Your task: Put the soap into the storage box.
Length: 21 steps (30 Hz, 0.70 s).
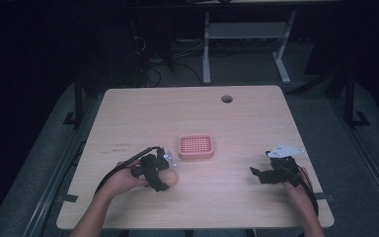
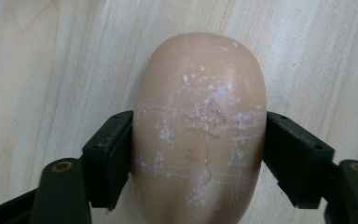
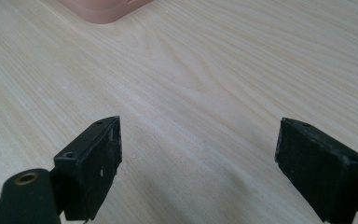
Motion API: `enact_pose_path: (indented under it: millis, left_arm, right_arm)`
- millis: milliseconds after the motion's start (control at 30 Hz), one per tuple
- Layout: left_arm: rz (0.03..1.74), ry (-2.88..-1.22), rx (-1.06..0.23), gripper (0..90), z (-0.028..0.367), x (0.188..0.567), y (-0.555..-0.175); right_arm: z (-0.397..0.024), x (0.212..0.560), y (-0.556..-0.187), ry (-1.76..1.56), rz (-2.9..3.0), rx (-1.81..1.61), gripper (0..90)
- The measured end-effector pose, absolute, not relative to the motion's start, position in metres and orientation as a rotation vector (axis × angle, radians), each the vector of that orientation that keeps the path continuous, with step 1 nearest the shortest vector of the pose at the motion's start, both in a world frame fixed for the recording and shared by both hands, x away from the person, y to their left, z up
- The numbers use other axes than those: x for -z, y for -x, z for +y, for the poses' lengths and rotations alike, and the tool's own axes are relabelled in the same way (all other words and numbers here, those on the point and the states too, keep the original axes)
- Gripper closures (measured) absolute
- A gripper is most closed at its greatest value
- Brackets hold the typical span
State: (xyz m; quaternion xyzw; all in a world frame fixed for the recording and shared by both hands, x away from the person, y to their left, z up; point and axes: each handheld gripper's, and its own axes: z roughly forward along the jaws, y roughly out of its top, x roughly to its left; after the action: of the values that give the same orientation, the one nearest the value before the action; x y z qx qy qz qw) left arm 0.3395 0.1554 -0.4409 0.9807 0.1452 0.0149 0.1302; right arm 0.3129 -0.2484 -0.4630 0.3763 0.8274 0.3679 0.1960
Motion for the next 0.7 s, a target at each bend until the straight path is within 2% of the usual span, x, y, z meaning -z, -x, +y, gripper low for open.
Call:
enact_pose_path:
  millis: [700]
  left_arm:
    - [0.423, -2.827, -0.042, 31.4, 0.1562, 0.4365, -0.3415]
  right_arm:
    - [-0.2488, 0.4628, -0.3122, -1.074, 2.307, -1.049, 13.9]
